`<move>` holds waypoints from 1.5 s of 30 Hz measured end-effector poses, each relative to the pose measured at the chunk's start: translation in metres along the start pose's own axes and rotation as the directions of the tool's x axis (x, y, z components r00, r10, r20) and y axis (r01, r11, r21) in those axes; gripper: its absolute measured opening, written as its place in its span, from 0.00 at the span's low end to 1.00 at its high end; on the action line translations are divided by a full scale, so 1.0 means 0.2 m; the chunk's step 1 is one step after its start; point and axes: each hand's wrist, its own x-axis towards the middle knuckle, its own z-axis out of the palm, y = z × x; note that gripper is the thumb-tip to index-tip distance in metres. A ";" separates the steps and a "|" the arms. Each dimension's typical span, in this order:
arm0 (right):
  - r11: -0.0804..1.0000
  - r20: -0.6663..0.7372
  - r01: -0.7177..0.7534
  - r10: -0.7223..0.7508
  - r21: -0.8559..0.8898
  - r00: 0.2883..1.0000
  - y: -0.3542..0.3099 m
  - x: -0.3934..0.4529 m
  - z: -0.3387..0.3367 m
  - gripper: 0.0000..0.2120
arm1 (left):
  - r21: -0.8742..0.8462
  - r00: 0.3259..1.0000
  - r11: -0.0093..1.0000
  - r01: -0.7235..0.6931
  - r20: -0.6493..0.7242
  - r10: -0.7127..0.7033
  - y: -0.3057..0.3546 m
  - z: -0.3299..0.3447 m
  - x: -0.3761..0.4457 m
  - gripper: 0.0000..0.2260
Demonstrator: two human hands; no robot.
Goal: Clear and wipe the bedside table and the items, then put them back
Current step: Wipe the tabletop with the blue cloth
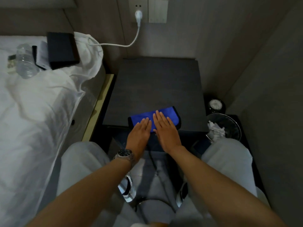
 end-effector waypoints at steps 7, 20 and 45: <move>0.995 -0.008 -0.089 0.088 -0.034 0.996 0.23 -0.14 -0.03 0.33 | 0.010 0.984 0.984 -0.176 0.023 0.176 0.13 -0.03 0.15 0.31; 0.924 -0.113 -0.300 0.333 0.236 0.936 0.53 -0.38 -0.04 0.33 | -0.103 0.921 0.921 -0.375 0.073 0.383 0.50 -0.05 0.30 0.27; 0.165 0.447 -0.571 0.465 0.804 0.764 0.90 0.10 -0.14 0.21 | -0.208 0.822 0.824 -0.526 0.124 0.556 0.54 -0.08 0.85 0.28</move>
